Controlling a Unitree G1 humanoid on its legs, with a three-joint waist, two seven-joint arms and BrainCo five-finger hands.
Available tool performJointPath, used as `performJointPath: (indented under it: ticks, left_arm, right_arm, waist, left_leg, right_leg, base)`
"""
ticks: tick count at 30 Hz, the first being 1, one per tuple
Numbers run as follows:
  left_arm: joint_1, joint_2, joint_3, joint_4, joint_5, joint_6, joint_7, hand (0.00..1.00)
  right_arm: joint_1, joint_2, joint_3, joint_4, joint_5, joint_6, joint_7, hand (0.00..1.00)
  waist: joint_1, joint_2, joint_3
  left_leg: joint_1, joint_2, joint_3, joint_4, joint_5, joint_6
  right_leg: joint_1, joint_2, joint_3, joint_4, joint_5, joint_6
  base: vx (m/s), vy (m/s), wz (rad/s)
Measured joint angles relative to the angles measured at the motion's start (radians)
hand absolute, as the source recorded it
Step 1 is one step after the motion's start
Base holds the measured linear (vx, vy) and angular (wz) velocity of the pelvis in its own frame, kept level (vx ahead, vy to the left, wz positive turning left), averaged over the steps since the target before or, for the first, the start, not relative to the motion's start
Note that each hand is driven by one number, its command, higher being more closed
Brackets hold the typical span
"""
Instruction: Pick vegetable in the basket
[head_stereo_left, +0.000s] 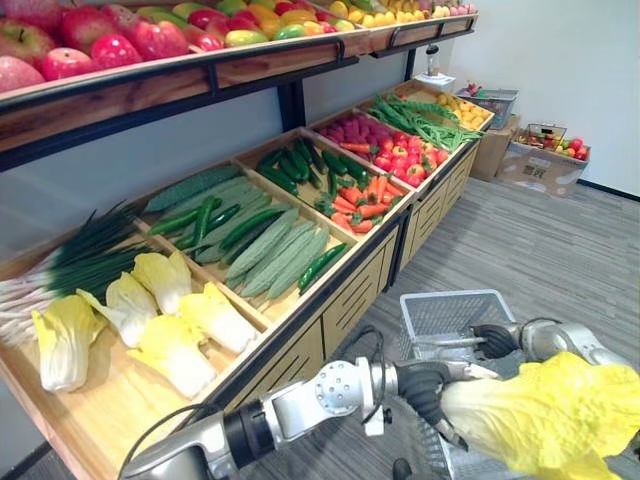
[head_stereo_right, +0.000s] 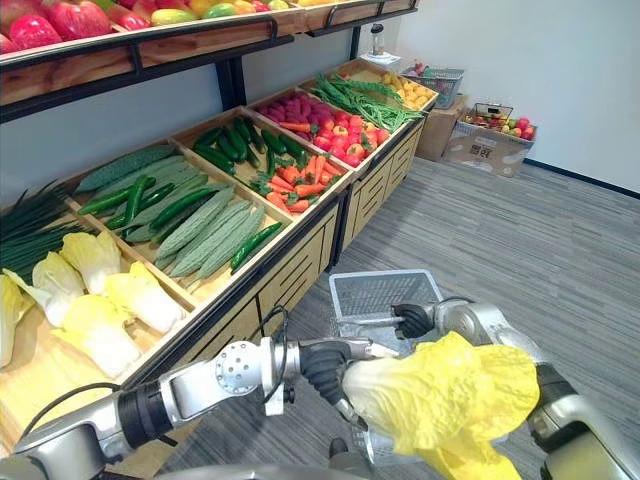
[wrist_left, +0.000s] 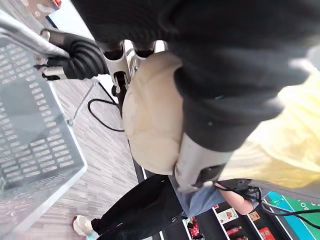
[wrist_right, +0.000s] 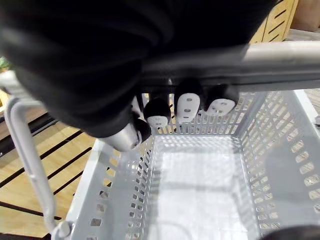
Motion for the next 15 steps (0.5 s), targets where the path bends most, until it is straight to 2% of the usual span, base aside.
performJointPath:
  ticks: [7, 12, 15]
  left_arm:
    - [-0.005, -0.07, -0.031, 0.122, 0.04, 0.064, -0.022, 1.0]
    - [-0.005, -0.12, -0.054, 0.224, 0.114, 0.092, -0.02, 1.0]
    - [-0.005, -0.155, -0.057, 0.274, 0.148, 0.125, -0.018, 1.0]
  right_arm:
    - [-0.061, 0.005, 0.055, -0.005, 0.008, -0.001, 0.016, 1.0]
    - [-0.088, 0.036, 0.055, -0.005, 0.009, 0.0, 0.016, 1.0]
    - [-0.105, 0.046, 0.055, -0.005, 0.01, -0.002, 0.017, 1.0]
  waist:
    - [-0.014, 0.0, 0.0]
    - [-0.02, 0.0, 0.0]
    - [-0.025, 0.0, 0.001]
  left_leg:
    - [0.012, 0.0, 0.025, 0.0, -0.002, -0.003]
    - [0.029, 0.005, 0.05, 0.0, -0.005, -0.006]
    - [0.04, 0.004, 0.057, 0.0, -0.011, -0.014]
  right_leg:
    - [-0.016, 0.005, 0.007, 0.029, -0.01, -0.005]
    - [-0.016, 0.018, 0.02, 0.036, -0.014, -0.006]
    - [-0.018, 0.02, 0.025, 0.054, -0.028, -0.005]
  base:
    - [0.01, 0.037, -0.07]
    - [0.0, 0.037, -0.13]
    - [-0.02, 0.043, -0.07]
